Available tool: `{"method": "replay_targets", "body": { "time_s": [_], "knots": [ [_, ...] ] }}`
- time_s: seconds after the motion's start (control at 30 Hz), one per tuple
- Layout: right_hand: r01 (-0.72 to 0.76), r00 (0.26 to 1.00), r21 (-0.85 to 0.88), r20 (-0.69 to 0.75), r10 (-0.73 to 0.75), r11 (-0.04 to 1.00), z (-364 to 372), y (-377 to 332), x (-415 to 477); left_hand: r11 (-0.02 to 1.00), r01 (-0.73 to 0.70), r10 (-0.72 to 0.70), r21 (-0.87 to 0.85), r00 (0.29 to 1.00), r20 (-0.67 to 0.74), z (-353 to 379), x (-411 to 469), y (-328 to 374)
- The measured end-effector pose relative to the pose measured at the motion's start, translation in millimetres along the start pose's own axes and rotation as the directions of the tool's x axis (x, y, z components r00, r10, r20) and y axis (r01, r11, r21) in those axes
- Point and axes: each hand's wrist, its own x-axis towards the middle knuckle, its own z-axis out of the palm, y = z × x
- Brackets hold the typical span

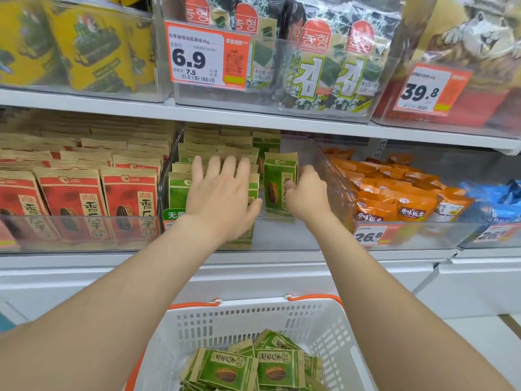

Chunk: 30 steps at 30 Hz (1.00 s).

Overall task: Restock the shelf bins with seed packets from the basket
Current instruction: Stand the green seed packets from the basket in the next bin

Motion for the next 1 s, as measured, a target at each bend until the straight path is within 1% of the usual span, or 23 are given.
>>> {"method": "replay_targets", "body": {
  "time_s": [0.03,0.13,0.3,0.4,0.47,0.53,0.67,0.77,0.87,0.93,1.0],
  "knots": [
    [-0.049,0.999,-0.005,0.015,0.049,0.999,2,-3,9,1.000,-0.003,0.003,0.002,1.000,-0.002,0,2,-1],
    [-0.134,0.991,-0.002,0.005,0.134,0.991,8,-11,32,1.000,-0.004,0.004,-0.002,1.000,-0.009,-1,6,-2],
    [-0.186,0.982,0.040,0.044,0.185,0.982,24,-16,67,1.000,0.010,-0.010,0.002,1.000,-0.020,1,8,2],
    [-0.169,0.984,-0.045,0.045,0.171,0.985,38,-22,82,1.000,0.010,-0.010,0.000,1.000,-0.026,3,9,2],
    [-0.151,0.985,-0.087,0.070,0.157,0.985,47,-26,87,1.000,0.010,-0.010,-0.001,0.999,-0.045,6,10,2],
    [-0.121,0.986,-0.087,0.101,0.130,0.989,56,-28,90,1.000,0.014,-0.015,-0.009,0.998,-0.058,7,11,2],
    [-0.114,0.989,-0.095,0.087,0.122,0.989,65,-26,91,1.000,0.017,-0.018,-0.016,0.998,-0.059,7,11,3],
    [-0.135,0.983,-0.147,0.100,0.151,0.980,64,-22,89,0.999,0.023,-0.025,-0.030,0.998,-0.054,6,10,3],
    [-0.179,0.976,-0.157,0.098,0.196,0.971,55,-18,84,0.999,0.023,-0.025,-0.045,0.999,-0.042,3,8,3],
    [-0.174,0.976,-0.163,0.103,0.192,0.971,45,-18,75,0.998,0.018,-0.021,-0.061,0.999,-0.041,1,6,3],
    [-0.153,0.983,-0.169,0.074,0.167,0.974,32,-22,62,0.997,0.013,-0.017,-0.082,0.999,-0.037,-2,3,1]
  ]
}}
